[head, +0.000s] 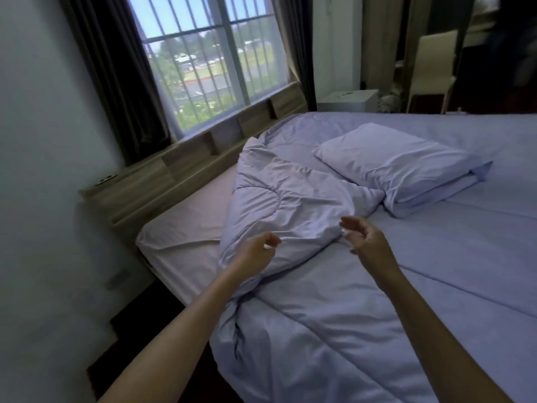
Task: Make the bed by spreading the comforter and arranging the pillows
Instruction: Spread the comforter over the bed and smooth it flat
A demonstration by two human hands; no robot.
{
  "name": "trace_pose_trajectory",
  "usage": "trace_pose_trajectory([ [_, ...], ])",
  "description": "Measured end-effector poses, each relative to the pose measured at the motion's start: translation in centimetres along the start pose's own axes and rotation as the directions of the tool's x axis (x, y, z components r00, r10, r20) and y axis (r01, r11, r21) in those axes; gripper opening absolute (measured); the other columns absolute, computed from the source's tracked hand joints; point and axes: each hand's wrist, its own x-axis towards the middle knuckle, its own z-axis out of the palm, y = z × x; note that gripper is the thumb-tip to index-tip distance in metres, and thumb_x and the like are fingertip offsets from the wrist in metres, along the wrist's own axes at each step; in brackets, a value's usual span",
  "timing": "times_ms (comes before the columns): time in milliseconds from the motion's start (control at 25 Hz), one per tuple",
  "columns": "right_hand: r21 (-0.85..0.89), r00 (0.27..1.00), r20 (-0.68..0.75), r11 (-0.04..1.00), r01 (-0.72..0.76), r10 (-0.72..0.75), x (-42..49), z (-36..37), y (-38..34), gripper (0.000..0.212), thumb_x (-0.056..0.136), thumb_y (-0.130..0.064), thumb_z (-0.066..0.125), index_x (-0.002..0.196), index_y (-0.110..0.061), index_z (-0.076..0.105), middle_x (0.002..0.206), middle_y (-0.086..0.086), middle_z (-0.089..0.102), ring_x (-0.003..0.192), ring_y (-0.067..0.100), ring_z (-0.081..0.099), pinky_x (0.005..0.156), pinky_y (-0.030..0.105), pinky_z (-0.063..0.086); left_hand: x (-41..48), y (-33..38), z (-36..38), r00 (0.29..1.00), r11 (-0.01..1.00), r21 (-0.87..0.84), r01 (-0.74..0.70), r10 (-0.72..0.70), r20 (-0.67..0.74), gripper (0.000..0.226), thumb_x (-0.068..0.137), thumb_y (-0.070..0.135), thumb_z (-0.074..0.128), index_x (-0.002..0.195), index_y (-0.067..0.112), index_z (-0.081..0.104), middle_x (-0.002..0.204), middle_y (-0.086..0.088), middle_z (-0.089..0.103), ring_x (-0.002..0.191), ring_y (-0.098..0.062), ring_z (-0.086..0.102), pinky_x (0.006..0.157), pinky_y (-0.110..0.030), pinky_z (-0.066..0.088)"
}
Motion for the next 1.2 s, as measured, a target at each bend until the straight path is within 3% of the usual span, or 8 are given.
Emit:
trace_pose_trajectory([
  [160,-0.077,0.98,-0.127,0.984,-0.161,0.15,-1.2,3.0,6.6,0.028,0.095,-0.031,0.069,0.122,-0.034,0.072,0.116,-0.018,0.074,0.109,0.007,0.068,0.095,0.032,0.054,7.7,-7.4,5.2,0.966,0.921,0.313,-0.231,0.179,0.185,0.036,0.089,0.027,0.065,0.124,0.031,0.065,0.132,0.003,0.064,0.117,-0.025,0.062,0.098,-0.035,0.048],
  [280,-0.078,0.937,-0.273,0.966,-0.248,0.219,-2.6,7.5,11.3,0.027,0.096,-0.028,0.07,0.122,-0.031,0.073,0.111,-0.017,0.075,0.102,0.004,0.07,0.089,0.029,0.054,12.3,-12.0,8.1,0.872,0.769,0.433,-0.471,0.331,0.36,0.034,0.086,0.034,0.068,0.119,0.039,0.068,0.142,-0.001,0.055,0.127,-0.033,0.053,0.093,-0.049,0.049],
  [400,-0.073,0.878,-0.345,0.923,-0.379,0.333,-3.7,13.7,16.2,0.029,0.093,-0.026,0.07,0.121,-0.029,0.074,0.11,-0.014,0.076,0.1,0.007,0.071,0.092,0.032,0.055,14.8,-16.3,9.6,0.759,0.61,0.48,-0.63,0.351,0.549,0.031,0.084,0.053,0.066,0.115,0.048,0.067,0.164,-0.005,0.032,0.149,-0.037,0.029,0.112,-0.06,0.032],
  [600,-0.638,0.893,-0.137,0.651,-0.411,0.429,-9.8,22.7,25.8,0.063,0.078,-0.043,0.074,0.139,-0.033,0.063,0.15,0.009,0.057,0.133,0.04,0.056,0.105,0.052,0.047,18.3,-19.7,10.7,0.657,0.443,0.514,-0.735,0.277,0.701,0.033,0.09,0.053,0.058,0.123,0.052,0.063,0.171,-0.005,0.01,0.154,-0.047,0.007,0.112,-0.075,0.014],
  [760,-0.814,0.821,-0.079,0.44,-0.381,0.565,-10.6,24.1,26.2,0.083,0.074,-0.06,0.068,0.151,-0.061,0.039,0.177,0.003,0.014,0.159,0.044,0.012,0.119,0.071,0.018,20.8,-19.5,7.6,0.854,0.654,0.56,-0.508,0.298,0.427,0.051,0.093,0.029,0.063,0.142,0.036,0.051,0.146,-0.022,0.047,0.112,-0.057,0.056,0.081,-0.061,0.052],
  [880,-0.849,0.789,-0.082,0.372,-0.375,0.609,-9.6,24.7,24.8,0.085,0.074,-0.062,0.068,0.151,-0.067,0.033,0.178,0.005,0.004,0.159,0.046,0.003,0.12,0.074,0.011,19.8,-20.4,1.3,0.916,0.77,0.503,-0.393,0.283,0.283,0.037,0.092,0.011,0.062,0.129,0.012,0.06,0.134,-0.023,0.047,0.107,-0.053,0.056,0.077,-0.057,0.052],
  [960,-0.863,0.776,-0.107,0.329,-0.382,0.622,-9.0,24.3,24.2,0.082,0.077,-0.061,0.067,0.151,-0.066,0.034,0.178,0.006,0.005,0.158,0.048,0.006,0.119,0.073,0.016,18.3,-22.5,-3.6,0.991,0.876,0.465,-0.127,0.09,0.101,0.031,0.099,0.016,0.053,0.127,0.002,0.056,0.13,-0.027,0.049,0.11,-0.054,0.053,0.089,-0.06,0.048],
  [1200,-0.859,0.833,-0.197,0.319,-0.401,0.517,-5.4,26.9,24.2,0.067,0.079,-0.047,0.067,0.144,-0.046,0.05,0.166,0.016,0.027,0.152,0.046,0.023,0.114,0.073,0.031,6.5,-37.6,-14.3,0.888,0.779,0.445,0.441,-0.451,-0.09,0.048,0.096,0.024,0.063,0.135,-0.001,0.053,0.138,-0.038,0.037,0.124,-0.061,0.043,0.103,-0.065,0.038],
])
